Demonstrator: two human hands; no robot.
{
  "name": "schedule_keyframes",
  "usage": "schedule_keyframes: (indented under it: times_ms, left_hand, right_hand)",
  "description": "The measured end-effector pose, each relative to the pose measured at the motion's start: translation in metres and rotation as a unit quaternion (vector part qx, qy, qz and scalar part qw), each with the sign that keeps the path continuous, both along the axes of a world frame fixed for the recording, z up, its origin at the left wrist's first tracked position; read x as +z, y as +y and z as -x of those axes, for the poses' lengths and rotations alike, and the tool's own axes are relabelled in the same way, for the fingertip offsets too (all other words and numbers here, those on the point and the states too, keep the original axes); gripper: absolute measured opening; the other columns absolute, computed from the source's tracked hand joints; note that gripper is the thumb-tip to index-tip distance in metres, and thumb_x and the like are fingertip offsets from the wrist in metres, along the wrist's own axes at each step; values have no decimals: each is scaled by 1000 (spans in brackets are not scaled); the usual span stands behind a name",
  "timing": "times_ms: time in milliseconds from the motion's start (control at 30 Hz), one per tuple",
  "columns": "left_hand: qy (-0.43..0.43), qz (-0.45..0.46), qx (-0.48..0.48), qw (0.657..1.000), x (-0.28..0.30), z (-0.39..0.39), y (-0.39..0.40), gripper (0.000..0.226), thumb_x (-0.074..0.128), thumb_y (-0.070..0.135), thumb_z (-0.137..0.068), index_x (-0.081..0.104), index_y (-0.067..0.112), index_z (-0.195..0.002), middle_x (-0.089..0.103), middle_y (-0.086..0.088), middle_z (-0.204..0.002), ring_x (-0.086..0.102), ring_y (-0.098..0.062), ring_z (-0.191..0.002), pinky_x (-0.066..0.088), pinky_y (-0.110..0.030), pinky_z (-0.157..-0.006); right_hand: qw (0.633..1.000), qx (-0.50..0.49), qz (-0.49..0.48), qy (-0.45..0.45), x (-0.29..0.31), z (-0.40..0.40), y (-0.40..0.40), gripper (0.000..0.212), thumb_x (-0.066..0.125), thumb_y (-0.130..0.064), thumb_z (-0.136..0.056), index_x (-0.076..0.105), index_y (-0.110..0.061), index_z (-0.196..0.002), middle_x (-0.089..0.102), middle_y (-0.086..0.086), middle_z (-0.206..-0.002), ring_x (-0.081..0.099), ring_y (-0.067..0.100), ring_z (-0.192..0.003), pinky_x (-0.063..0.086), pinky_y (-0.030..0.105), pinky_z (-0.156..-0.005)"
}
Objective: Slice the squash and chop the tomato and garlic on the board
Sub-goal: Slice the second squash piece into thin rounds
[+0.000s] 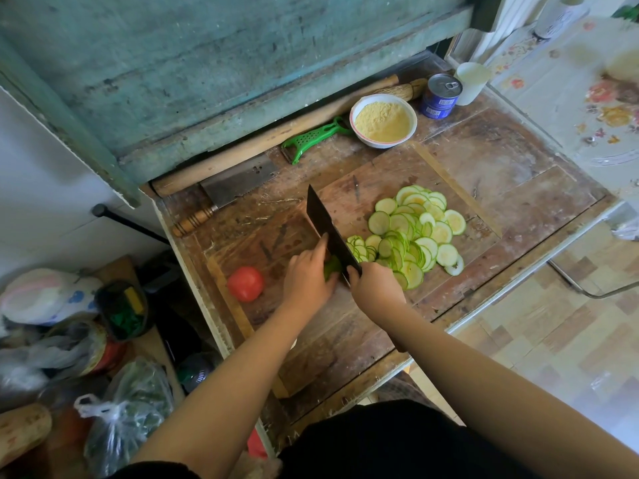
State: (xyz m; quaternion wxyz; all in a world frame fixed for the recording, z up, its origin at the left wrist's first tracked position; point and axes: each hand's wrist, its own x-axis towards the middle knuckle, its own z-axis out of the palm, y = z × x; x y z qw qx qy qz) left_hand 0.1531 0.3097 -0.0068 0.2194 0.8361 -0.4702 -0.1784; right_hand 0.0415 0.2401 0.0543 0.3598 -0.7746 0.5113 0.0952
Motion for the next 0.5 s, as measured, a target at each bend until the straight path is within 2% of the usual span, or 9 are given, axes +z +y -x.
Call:
schedule_keyframes:
  times_ms: [167, 267, 333, 500]
  left_hand:
    - [-1, 8, -4, 1000, 0, 0, -1, 76, 66, 26, -84, 25, 16, -148, 63, -2, -115, 54, -22, -109, 34, -32, -94]
    - [0, 5, 2, 1000, -1, 0, -1, 75, 66, 27, -84, 26, 17, -147, 63, 0, -115, 55, -19, -109, 36, -33, -95]
    - [2, 7, 3, 1000, -3, 0, -1, 75, 66, 27, -83, 28, 16, -147, 64, 0, -115, 55, -20, -109, 37, -34, -94]
    - [0, 14, -1, 1000, -4, 0, -1, 75, 67, 26, -83, 29, 14, -147, 63, -2, -115, 55, -22, -108, 36, -33, -93]
  right_hand:
    - [999, 3, 19, -44, 9, 15, -1, 31, 39, -33, -100, 49, -16, -76, 48, -3, -62, 51, 22, -60, 37, 29, -52]
    - [998, 16, 27, -46, 18, 22, 2, 37, 40, -32, -100, 37, -24, -64, 47, -3, -61, 47, 18, -55, 34, 29, -49]
    - [999, 23, 24, -43, 19, 22, 3, 37, 40, -32, -100, 34, -26, -63, 47, -3, -61, 48, 20, -57, 35, 29, -51]
    - [999, 14, 10, -37, 16, 24, 4, 32, 40, -33, -100, 46, -18, -72, 50, -1, -63, 53, 23, -61, 41, 30, -53]
